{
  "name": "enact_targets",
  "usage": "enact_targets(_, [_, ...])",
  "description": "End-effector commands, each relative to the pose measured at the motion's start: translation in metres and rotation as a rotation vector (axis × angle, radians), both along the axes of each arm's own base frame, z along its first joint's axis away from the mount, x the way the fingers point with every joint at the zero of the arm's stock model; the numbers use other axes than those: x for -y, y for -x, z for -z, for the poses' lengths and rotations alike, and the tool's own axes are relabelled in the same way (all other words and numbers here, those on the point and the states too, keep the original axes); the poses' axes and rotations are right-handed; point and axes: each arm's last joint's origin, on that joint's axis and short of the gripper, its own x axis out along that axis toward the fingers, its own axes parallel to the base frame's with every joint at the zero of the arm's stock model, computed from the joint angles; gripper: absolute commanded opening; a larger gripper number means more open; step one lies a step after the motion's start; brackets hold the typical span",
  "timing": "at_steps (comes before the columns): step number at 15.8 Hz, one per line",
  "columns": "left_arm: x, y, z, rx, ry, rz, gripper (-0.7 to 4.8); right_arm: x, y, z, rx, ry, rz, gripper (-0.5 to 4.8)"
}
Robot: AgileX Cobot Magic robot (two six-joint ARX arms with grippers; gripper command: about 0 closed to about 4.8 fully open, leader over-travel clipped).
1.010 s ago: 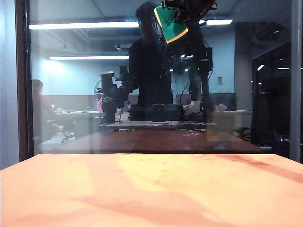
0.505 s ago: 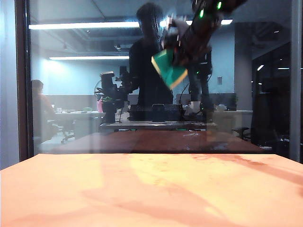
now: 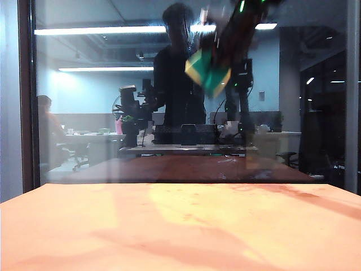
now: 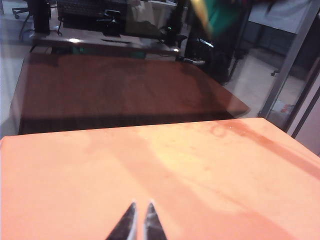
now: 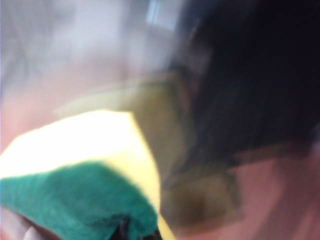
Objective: Pick up the sponge from the table, wipe the water off the glass, and finally place the sponge back on the table.
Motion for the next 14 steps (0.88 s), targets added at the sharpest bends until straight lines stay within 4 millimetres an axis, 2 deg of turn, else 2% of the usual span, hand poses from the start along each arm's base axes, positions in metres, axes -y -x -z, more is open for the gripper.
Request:
enact_targets(1, [0.000,0.000,-0.003,0.019,-0.004,0.001,0.25,0.011,0.013,-0.046,0.193,-0.062,0.031,-0.09])
enact_targets(3, [0.000,0.000,-0.003,0.019,-0.004,0.001,0.25,0.014,0.021,-0.064,0.267,-0.082,0.030,-0.09])
enact_targets(5, [0.000,0.000,-0.003,0.019,-0.004,0.001,0.25,0.012,0.021,-0.065,0.280,-0.079,-0.015,-0.09])
enact_targets(8, [0.000,0.000,-0.003,0.018,-0.004,0.001,0.25,0.003,0.010,-0.041,0.199,-0.062,-0.070,-0.09])
enact_targets(11, [0.000,0.000,-0.003,0.018,-0.004,0.001,0.25,-0.011,-0.003,0.000,0.033,-0.012,-0.087,-0.09])
enact_targets(14, [0.000,0.000,-0.003,0.019,-0.004,0.001,0.25,-0.015,-0.011,0.037,-0.134,0.047,-0.082,-0.09])
